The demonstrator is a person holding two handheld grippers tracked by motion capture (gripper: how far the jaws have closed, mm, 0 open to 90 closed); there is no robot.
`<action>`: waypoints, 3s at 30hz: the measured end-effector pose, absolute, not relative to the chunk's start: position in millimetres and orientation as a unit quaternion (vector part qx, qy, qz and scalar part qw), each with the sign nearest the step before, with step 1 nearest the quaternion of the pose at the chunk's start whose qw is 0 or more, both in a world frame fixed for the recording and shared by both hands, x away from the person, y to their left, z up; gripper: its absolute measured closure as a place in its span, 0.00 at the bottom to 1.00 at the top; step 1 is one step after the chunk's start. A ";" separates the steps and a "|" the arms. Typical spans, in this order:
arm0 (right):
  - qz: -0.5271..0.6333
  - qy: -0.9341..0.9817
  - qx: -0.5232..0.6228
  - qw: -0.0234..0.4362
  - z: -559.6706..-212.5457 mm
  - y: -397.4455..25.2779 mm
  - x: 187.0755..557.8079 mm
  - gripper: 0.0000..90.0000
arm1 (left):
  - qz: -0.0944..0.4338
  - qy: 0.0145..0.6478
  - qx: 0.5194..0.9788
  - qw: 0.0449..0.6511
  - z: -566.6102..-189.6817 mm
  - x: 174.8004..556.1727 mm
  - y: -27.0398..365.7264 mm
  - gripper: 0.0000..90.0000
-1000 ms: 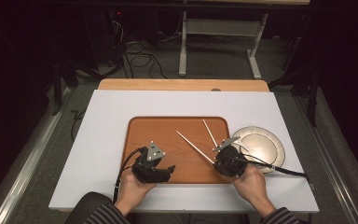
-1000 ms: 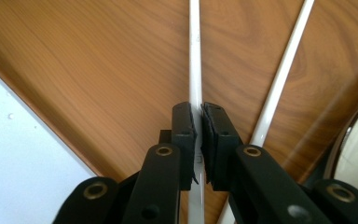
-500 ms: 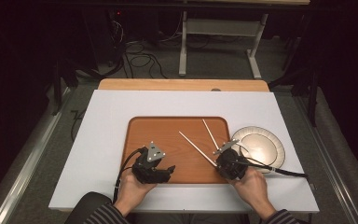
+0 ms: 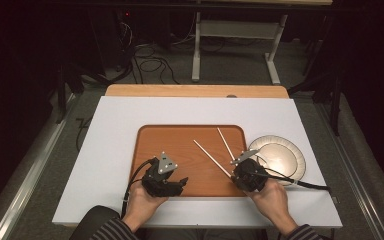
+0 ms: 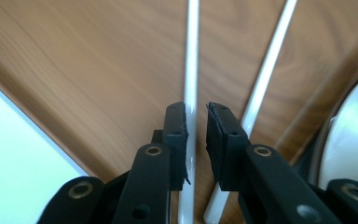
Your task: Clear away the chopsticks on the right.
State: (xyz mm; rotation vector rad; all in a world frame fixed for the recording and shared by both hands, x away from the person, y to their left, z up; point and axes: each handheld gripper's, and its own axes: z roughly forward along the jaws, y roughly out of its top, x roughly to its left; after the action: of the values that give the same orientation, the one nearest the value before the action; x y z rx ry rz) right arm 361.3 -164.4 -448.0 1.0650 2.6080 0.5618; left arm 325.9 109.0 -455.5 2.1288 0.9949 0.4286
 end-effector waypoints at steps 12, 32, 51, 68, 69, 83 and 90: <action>0.224 0.903 0.351 0.102 -460.2 -148.2 372.3 0.98 | 0.168 0.387 0.830 0.366 -455.8 325.6 108.7 0.38; 0.201 0.892 0.378 0.143 -459.3 -157.3 381.2 0.97 | 0.168 0.387 0.829 0.366 -455.3 325.1 109.1 0.38; 0.239 0.892 0.358 0.140 -440.0 -167.5 371.9 0.93 | 0.165 0.387 0.830 0.366 -455.8 325.8 108.4 0.38; 0.306 0.875 0.351 0.135 -406.2 -204.6 348.9 0.88 | 0.165 0.387 0.829 0.369 -455.1 324.6 108.4 0.37; 0.309 0.873 0.351 0.137 -405.3 -207.3 347.4 0.88 | 0.164 0.387 0.829 0.369 -455.1 324.7 108.5 0.37; 0.348 0.855 0.355 0.149 -414.2 -235.4 324.3 0.78 | 0.160 0.381 0.829 0.377 -452.6 317.4 108.8 0.37; 0.350 0.857 0.345 0.156 -422.4 -233.6 317.2 0.77 | 0.148 0.378 0.828 0.387 -451.1 309.8 110.4 0.37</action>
State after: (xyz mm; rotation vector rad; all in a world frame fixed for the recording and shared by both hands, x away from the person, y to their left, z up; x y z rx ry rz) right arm 317.2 -233.6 -422.4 0.9891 2.4533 1.0027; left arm 309.8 110.4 -451.1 2.1068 0.9619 0.3779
